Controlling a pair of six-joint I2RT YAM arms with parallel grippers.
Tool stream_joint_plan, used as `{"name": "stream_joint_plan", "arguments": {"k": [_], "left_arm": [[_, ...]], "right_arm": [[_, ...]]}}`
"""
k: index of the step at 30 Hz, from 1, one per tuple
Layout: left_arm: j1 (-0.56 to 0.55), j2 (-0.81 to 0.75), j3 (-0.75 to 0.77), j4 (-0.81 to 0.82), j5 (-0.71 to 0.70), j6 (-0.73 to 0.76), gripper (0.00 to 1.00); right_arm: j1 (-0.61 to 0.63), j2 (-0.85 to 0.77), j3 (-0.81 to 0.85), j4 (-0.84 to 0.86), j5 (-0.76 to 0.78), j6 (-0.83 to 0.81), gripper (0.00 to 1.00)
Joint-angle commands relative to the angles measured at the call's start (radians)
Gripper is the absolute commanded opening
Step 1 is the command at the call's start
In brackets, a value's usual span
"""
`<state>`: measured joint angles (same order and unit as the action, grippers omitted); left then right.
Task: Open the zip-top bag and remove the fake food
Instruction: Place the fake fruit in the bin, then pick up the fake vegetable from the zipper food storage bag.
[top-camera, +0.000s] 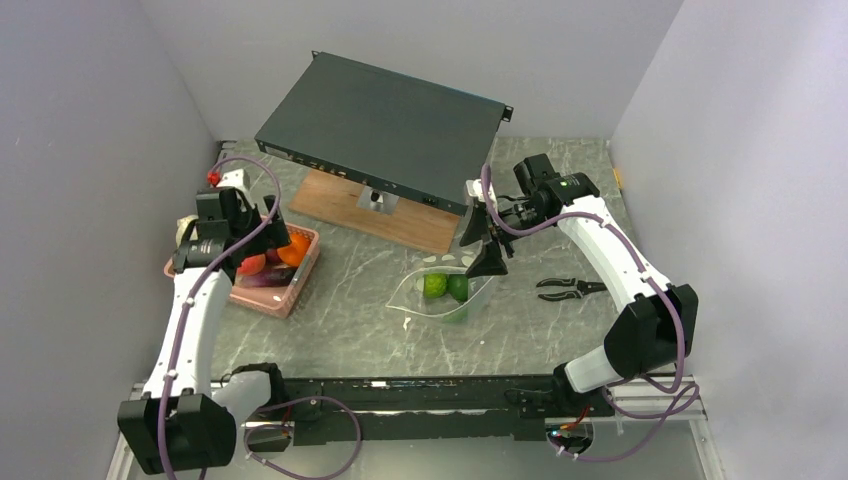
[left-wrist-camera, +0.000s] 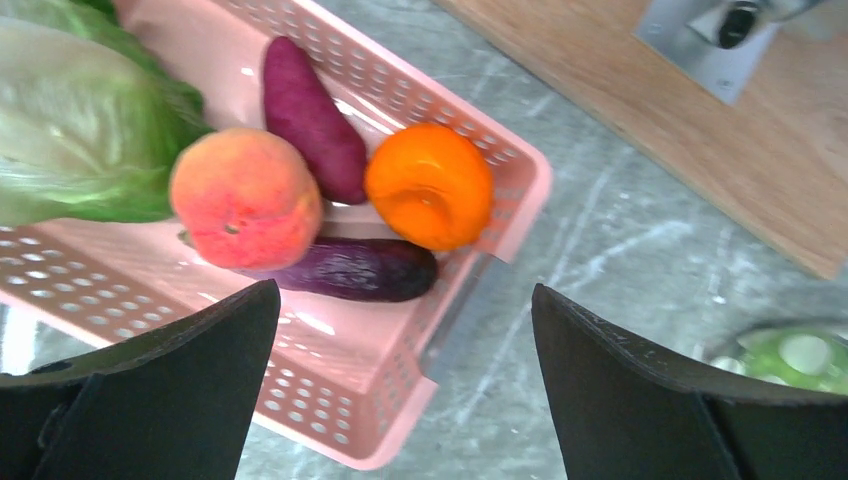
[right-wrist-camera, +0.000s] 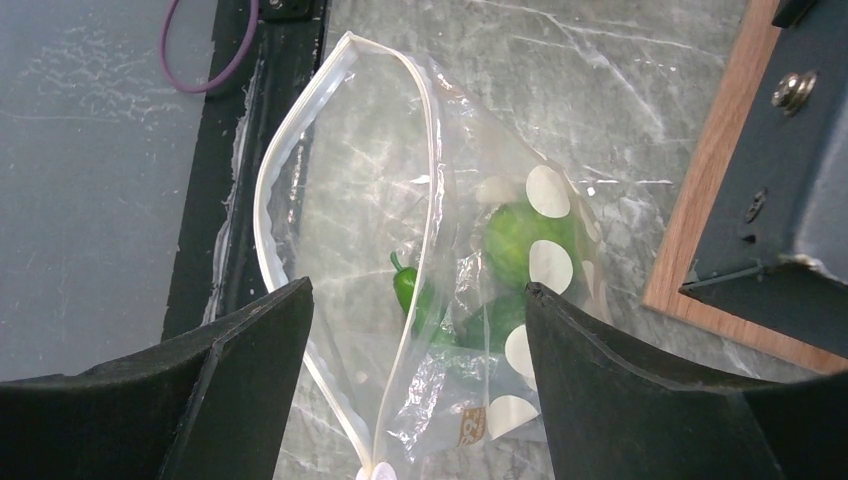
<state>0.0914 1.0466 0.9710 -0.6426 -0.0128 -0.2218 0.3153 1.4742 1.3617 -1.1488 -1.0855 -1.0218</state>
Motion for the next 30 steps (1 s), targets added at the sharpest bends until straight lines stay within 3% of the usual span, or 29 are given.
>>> {"name": "stream_joint_plan", "arguments": {"k": [1,7,11,19,24,30], "left_arm": [[0.005,-0.073,0.003,-0.008,0.212,-0.098,1.00],[-0.006,-0.190,-0.063,0.088,0.435,-0.205,0.99],[-0.069,-0.265,-0.110,0.214,0.539,-0.314,0.96],[-0.327,-0.329,-0.131,0.304,0.505,-0.392,0.95],[-0.492,-0.353,-0.216,0.445,0.477,-0.452,0.91],[-0.691,-0.323,-0.271,0.555,0.330,-0.493,0.87]], "right_arm": [[-0.002,-0.012,0.007,-0.006,-0.051,-0.042,0.80],[0.006,-0.018,0.010,0.027,-0.003,0.004,0.78],[0.038,-0.021,0.033,0.026,0.059,0.016,0.77],[0.107,-0.020,0.014,0.075,0.169,0.069,0.71],[0.145,-0.016,0.050,0.072,0.260,0.104,0.68],[0.155,-0.039,-0.004,0.120,0.273,0.152,0.64]]}}
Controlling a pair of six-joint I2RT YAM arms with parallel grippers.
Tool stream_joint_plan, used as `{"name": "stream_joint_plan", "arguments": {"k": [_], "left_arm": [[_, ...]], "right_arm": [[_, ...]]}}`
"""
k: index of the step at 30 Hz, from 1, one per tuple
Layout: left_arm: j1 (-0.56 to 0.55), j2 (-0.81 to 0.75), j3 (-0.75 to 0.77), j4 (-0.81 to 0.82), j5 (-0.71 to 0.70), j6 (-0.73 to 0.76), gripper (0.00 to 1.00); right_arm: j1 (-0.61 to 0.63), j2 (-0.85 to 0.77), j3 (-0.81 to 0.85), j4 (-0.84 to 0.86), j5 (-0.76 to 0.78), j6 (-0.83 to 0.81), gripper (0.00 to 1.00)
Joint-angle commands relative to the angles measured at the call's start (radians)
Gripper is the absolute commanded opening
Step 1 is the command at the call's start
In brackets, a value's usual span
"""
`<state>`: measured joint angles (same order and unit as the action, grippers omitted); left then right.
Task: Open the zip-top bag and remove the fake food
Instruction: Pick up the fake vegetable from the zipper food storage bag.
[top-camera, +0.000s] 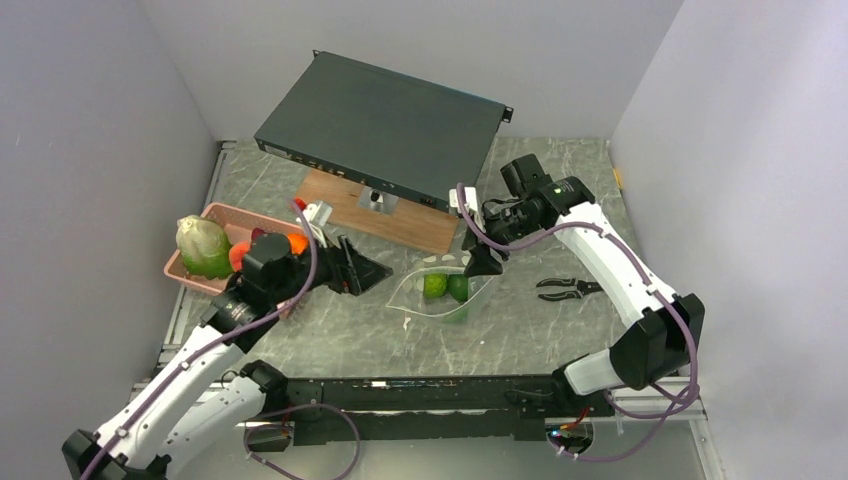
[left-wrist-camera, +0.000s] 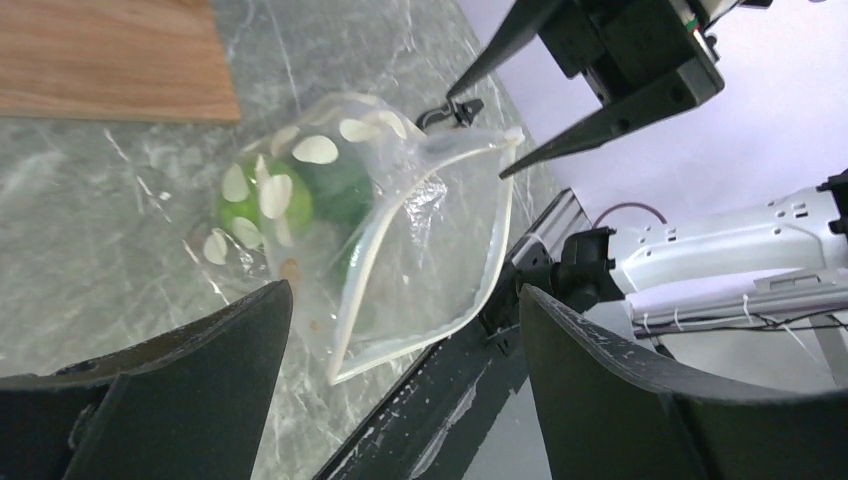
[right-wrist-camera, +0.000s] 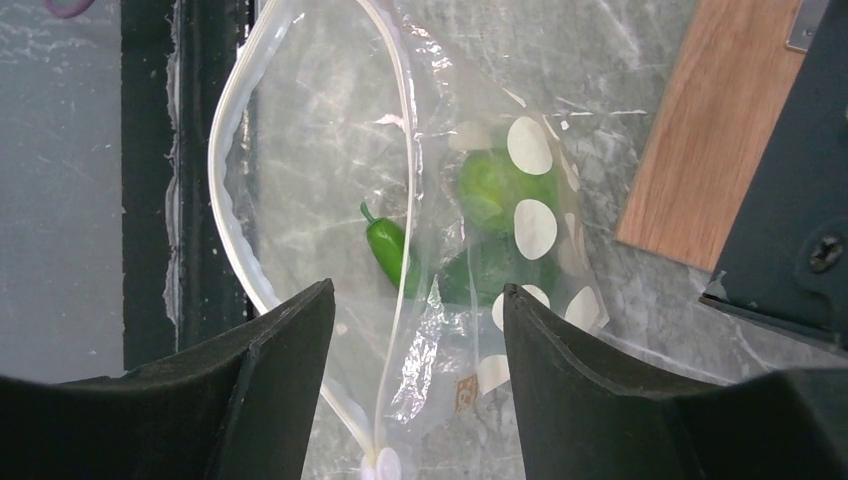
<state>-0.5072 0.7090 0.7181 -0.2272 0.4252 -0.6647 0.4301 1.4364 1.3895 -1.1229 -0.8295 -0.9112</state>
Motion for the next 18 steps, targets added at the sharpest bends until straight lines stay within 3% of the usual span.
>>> {"name": "stream_joint_plan", "arguments": {"k": [1,10,18], "left_arm": [[-0.118,0.022,-0.024,0.156,-0.130,-0.057,0.86],[-0.296,0.111,0.006,0.198,-0.271,-0.069,0.81],[-0.397,0.216,0.062,0.209,-0.351,-0.069,0.70]], "right_arm": [[0.032,-0.004,-0.051,0.120,0.013,0.054,0.64],[-0.002,-0.090,-0.241,0.312,0.040,0.126,0.63],[-0.011,-0.160,-0.355,0.423,0.108,0.182,0.49]]}}
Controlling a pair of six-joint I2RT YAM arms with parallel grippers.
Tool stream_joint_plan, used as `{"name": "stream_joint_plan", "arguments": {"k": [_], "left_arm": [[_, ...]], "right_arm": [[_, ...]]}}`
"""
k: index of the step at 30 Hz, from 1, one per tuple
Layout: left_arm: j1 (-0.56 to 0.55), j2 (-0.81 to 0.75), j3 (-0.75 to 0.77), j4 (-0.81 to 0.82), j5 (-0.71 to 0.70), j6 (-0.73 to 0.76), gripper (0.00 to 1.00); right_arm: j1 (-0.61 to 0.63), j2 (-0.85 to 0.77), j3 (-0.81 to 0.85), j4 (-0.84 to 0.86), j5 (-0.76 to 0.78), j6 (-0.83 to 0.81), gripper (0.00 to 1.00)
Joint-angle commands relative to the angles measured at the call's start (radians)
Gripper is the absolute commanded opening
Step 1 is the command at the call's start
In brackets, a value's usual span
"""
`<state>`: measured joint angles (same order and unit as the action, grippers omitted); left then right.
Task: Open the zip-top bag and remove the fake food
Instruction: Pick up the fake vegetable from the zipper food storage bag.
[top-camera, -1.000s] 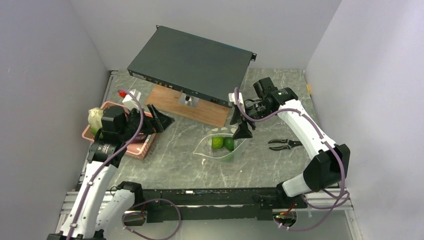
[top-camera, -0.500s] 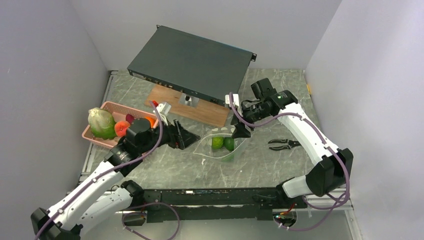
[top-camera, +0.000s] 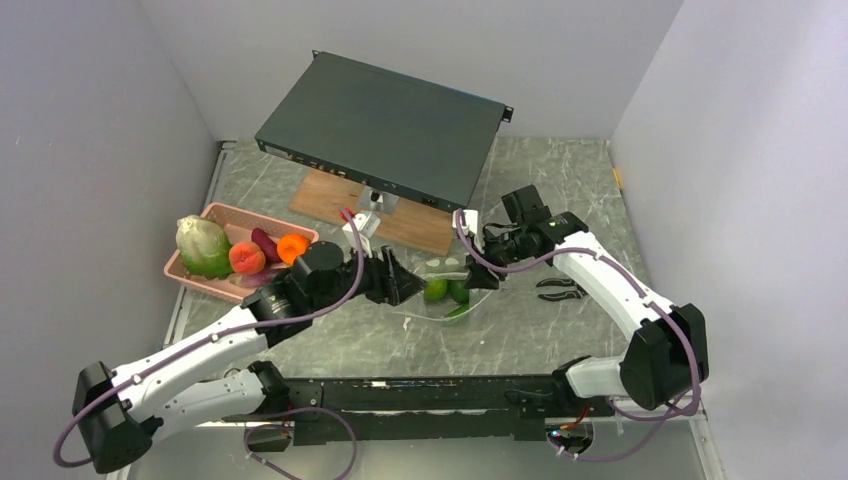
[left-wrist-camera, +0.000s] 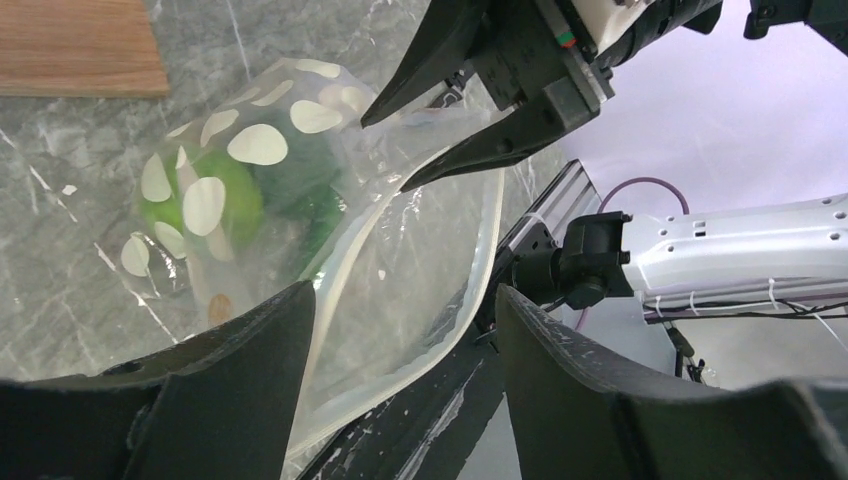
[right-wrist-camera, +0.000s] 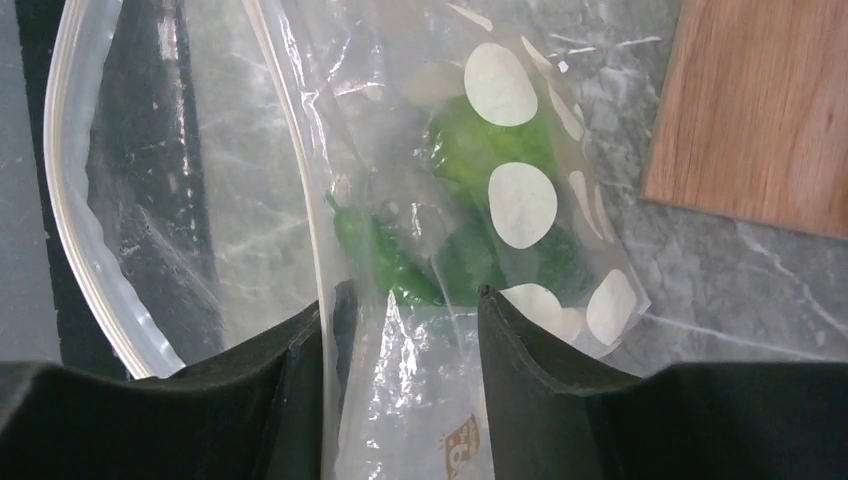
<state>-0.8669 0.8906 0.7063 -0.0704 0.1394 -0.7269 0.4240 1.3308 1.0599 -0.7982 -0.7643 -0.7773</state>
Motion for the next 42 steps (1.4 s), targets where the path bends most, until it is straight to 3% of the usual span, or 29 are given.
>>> {"name": "stream_joint_plan", "arguments": {"k": [1,7,13,24,31,36,42], "left_arm": [[-0.045,0.049,0.082,0.049,-0.078,-0.008,0.68],[-0.086,0.145,0.142,0.037,-0.091,-0.007,0.59],[-0.125,0.212,0.194,0.015,-0.092,0.004,0.49],[-0.207,0.140,0.261,-0.011,-0.136,0.083,0.47],[-0.246,0.260,0.330,-0.052,-0.072,0.072,0.47],[-0.253,0.333,0.327,-0.077,-0.136,0.093,0.35],[-0.252,0.392,0.319,-0.083,-0.321,0.094,0.25]], "right_arm": [[-0.004,-0.062,-0.035,0.103,0.042,0.050,0.45],[-0.004,-0.096,-0.045,0.105,0.012,0.095,0.17],[-0.003,-0.118,-0.047,0.114,-0.107,0.193,0.01],[0.064,-0.107,-0.078,0.205,-0.076,0.318,0.00],[0.035,-0.122,-0.055,0.209,0.007,0.383,0.00],[0.010,-0.176,-0.054,0.152,0.061,0.413,0.00],[-0.047,-0.255,-0.101,0.184,-0.005,0.574,0.00]]}}
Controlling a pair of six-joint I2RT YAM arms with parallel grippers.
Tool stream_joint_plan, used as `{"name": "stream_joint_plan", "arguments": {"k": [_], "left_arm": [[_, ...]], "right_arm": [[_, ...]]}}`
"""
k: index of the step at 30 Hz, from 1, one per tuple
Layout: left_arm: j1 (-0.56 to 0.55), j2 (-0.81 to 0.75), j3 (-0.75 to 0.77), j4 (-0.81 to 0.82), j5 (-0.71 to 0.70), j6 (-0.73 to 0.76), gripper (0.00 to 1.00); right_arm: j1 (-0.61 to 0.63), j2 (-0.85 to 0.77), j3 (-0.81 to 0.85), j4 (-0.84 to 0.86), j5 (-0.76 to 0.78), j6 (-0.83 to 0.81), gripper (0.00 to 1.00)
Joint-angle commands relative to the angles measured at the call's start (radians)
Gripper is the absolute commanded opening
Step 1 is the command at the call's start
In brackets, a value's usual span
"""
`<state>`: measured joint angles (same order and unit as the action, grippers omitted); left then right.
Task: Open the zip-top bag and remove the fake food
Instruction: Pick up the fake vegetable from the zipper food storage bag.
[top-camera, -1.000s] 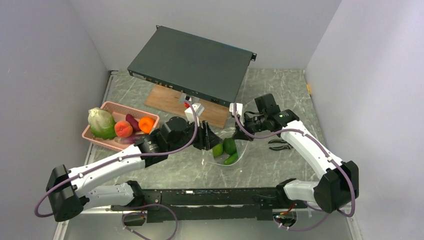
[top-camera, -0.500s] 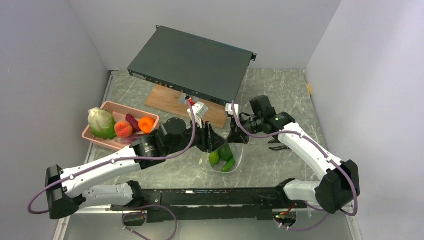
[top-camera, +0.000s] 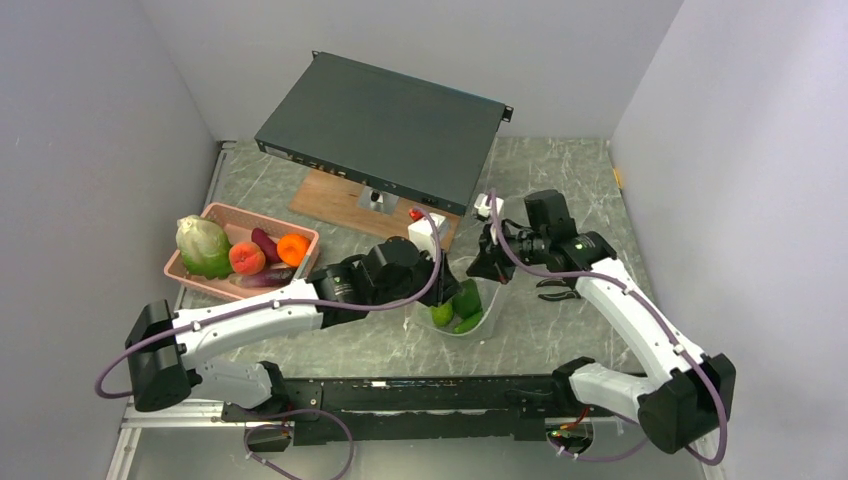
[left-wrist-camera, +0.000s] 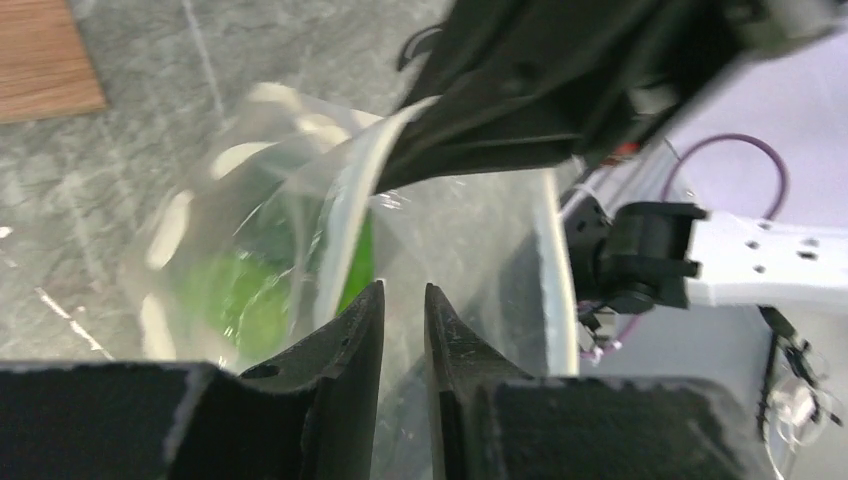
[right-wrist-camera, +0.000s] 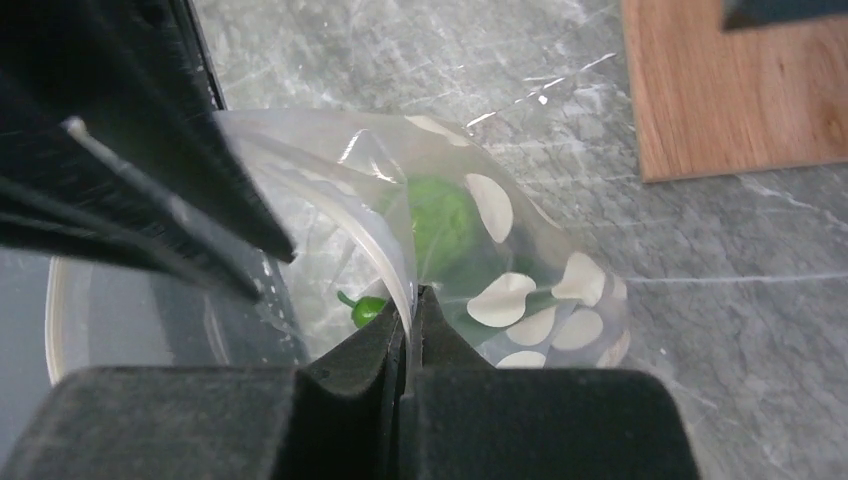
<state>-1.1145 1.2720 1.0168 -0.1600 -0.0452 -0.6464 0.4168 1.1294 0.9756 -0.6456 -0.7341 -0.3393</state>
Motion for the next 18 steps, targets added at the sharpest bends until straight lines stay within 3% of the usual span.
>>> {"name": "stream_joint_plan", "arguments": {"k": [1,10,18], "left_arm": [[-0.004,0.017,0.007,0.009,-0.151,0.013,0.25],[-0.001,0.094,0.014,-0.093,-0.264,0.004,0.26],[0.001,0.116,-0.076,-0.051,-0.199,-0.002,0.35]], "right_arm": [[-0.052,-0.061,-0.021,0.050,-0.044,0.168,0.00],[-0.064,-0.144,-0.168,0.237,0.000,0.402,0.00],[0.028,-0.176,-0.311,0.350,-0.052,0.450,0.00]]}}
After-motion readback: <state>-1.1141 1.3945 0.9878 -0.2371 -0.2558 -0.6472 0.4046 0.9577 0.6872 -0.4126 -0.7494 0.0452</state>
